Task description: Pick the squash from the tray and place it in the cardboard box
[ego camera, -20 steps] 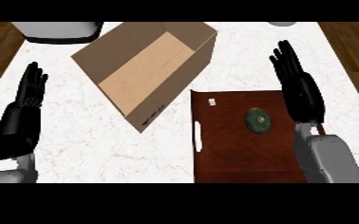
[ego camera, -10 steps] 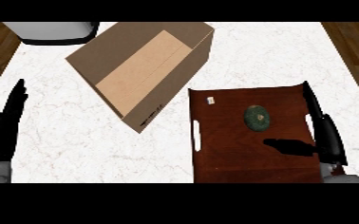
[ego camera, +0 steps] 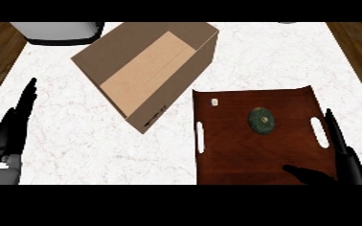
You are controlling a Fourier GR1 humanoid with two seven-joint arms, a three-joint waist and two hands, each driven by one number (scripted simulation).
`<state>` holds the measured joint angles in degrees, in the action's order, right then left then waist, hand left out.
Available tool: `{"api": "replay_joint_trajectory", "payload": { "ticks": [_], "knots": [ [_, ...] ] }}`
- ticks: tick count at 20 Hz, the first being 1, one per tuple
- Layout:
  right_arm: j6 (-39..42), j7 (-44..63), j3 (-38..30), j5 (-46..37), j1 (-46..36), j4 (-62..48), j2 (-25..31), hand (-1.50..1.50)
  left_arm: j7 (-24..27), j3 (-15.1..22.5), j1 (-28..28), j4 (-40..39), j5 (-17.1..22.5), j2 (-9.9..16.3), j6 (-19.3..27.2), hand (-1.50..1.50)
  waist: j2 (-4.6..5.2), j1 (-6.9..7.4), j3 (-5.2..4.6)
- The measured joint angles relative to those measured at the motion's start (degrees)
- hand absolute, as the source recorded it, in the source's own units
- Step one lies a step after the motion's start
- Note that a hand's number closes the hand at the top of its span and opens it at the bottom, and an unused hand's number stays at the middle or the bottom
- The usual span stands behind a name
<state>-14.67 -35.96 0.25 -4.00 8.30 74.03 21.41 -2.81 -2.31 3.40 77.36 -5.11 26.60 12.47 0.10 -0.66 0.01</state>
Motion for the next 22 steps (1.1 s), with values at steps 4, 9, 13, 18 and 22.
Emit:
{"api": "replay_joint_trajectory", "payload": {
  "ticks": [4, 9, 13, 18, 22],
  "knots": [
    [-0.68, 7.75, 2.14, -7.52, -0.39, 1.16, 6.19, -1.50, -0.77, -0.06, 0.71, -0.16, -0.32, 0.41, -0.63, 0.00, -0.03, 0.50, -0.11],
    [5.31, 22.58, 6.40, -13.84, -3.99, 5.54, 12.34, -1.50, -0.81, -0.03, 1.01, -0.31, -0.61, 0.18, -1.16, 0.00, -0.07, 0.96, -0.15],
    [11.60, 33.53, 10.18, -17.76, -6.81, 7.99, 15.05, -1.50, -1.16, -0.18, 0.87, 0.31, -0.82, -0.04, -1.29, 0.00, -0.09, 1.20, -0.14],
    [20.58, 43.28, 12.62, -18.81, -13.14, 8.45, 14.65, -1.50, -0.96, -0.65, 2.11, -1.20, -1.50, -0.60, -1.69, 0.00, -0.05, 1.08, -0.07],
    [23.71, 47.54, 13.64, -21.77, -16.51, 6.25, 12.27, -1.50, -1.62, -0.98, 1.76, -0.41, -2.65, -1.41, -1.72, 0.00, -0.09, 1.00, -0.04]
  ]
}}
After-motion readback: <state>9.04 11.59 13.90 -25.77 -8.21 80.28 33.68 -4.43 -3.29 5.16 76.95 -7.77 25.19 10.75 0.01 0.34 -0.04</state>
